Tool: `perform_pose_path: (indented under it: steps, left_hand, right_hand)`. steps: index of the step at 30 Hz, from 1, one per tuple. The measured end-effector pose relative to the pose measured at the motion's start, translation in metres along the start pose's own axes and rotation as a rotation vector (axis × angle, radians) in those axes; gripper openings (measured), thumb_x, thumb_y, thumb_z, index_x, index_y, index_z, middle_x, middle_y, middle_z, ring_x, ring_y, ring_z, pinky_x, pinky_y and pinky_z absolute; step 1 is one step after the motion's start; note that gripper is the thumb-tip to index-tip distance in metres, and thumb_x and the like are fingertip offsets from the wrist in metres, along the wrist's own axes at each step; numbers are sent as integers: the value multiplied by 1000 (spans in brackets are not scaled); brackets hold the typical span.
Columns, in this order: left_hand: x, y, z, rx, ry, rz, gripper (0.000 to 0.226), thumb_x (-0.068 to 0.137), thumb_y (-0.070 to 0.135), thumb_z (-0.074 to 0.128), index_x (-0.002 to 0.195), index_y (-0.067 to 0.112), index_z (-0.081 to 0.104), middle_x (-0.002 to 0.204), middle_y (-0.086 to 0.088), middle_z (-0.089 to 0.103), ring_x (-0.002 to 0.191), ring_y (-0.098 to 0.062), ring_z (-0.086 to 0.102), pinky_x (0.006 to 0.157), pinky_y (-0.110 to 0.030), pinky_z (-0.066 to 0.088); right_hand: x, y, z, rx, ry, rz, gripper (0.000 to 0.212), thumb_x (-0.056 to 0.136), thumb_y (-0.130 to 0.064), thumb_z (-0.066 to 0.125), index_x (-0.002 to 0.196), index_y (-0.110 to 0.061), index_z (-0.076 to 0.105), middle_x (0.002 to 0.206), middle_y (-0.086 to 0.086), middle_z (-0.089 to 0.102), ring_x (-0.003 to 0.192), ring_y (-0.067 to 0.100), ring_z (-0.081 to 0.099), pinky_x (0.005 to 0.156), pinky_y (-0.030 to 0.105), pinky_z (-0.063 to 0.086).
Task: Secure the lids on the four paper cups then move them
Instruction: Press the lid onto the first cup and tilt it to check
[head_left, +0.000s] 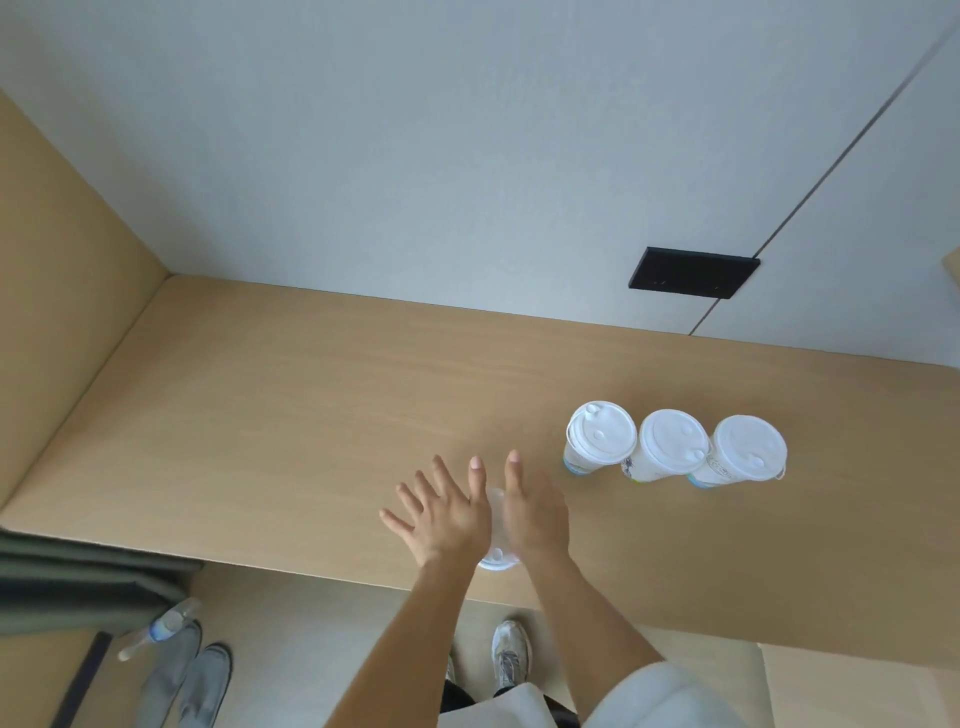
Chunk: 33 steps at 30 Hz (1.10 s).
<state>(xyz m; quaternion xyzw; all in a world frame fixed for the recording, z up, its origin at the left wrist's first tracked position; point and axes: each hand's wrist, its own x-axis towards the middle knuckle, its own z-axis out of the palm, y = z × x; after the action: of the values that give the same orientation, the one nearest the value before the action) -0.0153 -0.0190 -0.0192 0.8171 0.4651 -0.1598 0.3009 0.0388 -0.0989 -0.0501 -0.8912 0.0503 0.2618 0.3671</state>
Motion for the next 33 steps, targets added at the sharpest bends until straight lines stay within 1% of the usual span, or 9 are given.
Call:
perform_pose_path:
  steps: [4, 8, 12, 15, 18, 23, 26, 29, 33]
  left_hand:
    - [2, 4, 4, 39, 23, 4, 73, 100, 66, 8, 164, 32, -3, 173, -8, 10, 160, -33, -3, 122, -66, -10]
    - [5, 3, 4, 29, 29, 15, 69, 101, 64, 7, 163, 37, -6, 173, -8, 11, 160, -32, -3, 121, -67, -10]
    - [9, 3, 5, 50, 8, 65, 67, 102, 63, 4, 162, 37, -9, 174, -8, 6, 160, -33, -9, 120, -68, -12]
    - [14, 1, 1, 84, -9, 188, 67, 103, 61, 7, 163, 36, -8, 174, -7, 1, 159, -33, -13, 121, -67, -12]
    - [28, 2, -7, 203, -11, 432, 71, 100, 64, 8, 164, 34, -4, 174, -2, -4, 159, -29, -16, 123, -63, -12]
    - [39, 6, -25, 331, 73, 726, 104, 79, 83, -19, 163, 34, 19, 174, 3, 9, 160, -21, -7, 126, -57, -8]
    - [26, 0, -34, 192, 127, 622, 91, 88, 79, -3, 159, 33, 29, 172, 2, 15, 161, -22, -2, 127, -55, -6]
    - [0, -12, -30, 19, 85, 316, 69, 100, 65, 19, 159, 32, 28, 172, -2, 14, 160, -26, 0, 126, -56, -3]
    - [-21, -24, -8, -40, 9, 93, 75, 99, 63, 11, 163, 26, 16, 172, -8, 12, 160, -32, 0, 124, -62, -1]
  right_hand:
    - [5, 4, 12, -50, 94, -41, 89, 87, -80, 7, 127, -21, 61, 123, 4, 66, 122, 29, 58, 101, 40, 40]
    - [11, 6, 19, -151, 216, -68, 93, 89, -82, -2, 116, -22, 64, 111, 4, 70, 113, 28, 61, 100, 40, 43]
    - [8, 7, 20, -210, 305, -32, 90, 93, -80, 1, 128, -24, 62, 128, 9, 66, 133, 29, 49, 110, 44, 41]
    - [-11, 0, 13, -70, 264, 116, 73, 99, -73, 21, 152, -29, 46, 159, 19, 39, 153, 33, 27, 120, 49, 30]
    - [-32, 0, 14, 136, 186, 362, 74, 100, -73, 22, 162, -33, 27, 170, 25, 15, 157, 36, 18, 125, 51, 22]
    - [-52, -2, 18, 372, 117, 581, 88, 97, -78, 24, 167, -26, 16, 167, 24, 20, 152, 41, 27, 122, 53, 29]
    - [-54, 2, 5, 336, 107, 490, 93, 94, -83, 19, 166, -24, 16, 168, 23, 20, 153, 41, 26, 123, 54, 27]
    - [-47, 1, -13, 146, 119, 126, 97, 90, -81, 13, 153, -14, 42, 152, 21, 44, 137, 40, 44, 114, 53, 38]
    - [-26, -13, -14, 52, 87, -129, 93, 88, -81, 18, 132, -9, 57, 129, 18, 63, 117, 38, 59, 103, 53, 49]
